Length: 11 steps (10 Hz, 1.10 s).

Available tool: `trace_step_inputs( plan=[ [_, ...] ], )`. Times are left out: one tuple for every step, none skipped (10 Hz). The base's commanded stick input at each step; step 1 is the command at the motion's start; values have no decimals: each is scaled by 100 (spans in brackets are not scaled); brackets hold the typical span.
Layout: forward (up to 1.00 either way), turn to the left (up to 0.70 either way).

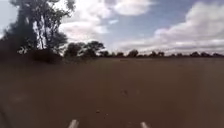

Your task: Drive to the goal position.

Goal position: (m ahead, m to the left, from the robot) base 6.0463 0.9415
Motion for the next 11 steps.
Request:
trace_step_inputs(
  plan=[
    [70,0],
    [70,0],
    [70,0],
    [70,0],
    [70,0],
    [70,0],
    [70,0],
    [70,0],
    [70,0],
    [70,0],
    [70,0]
  ],
)
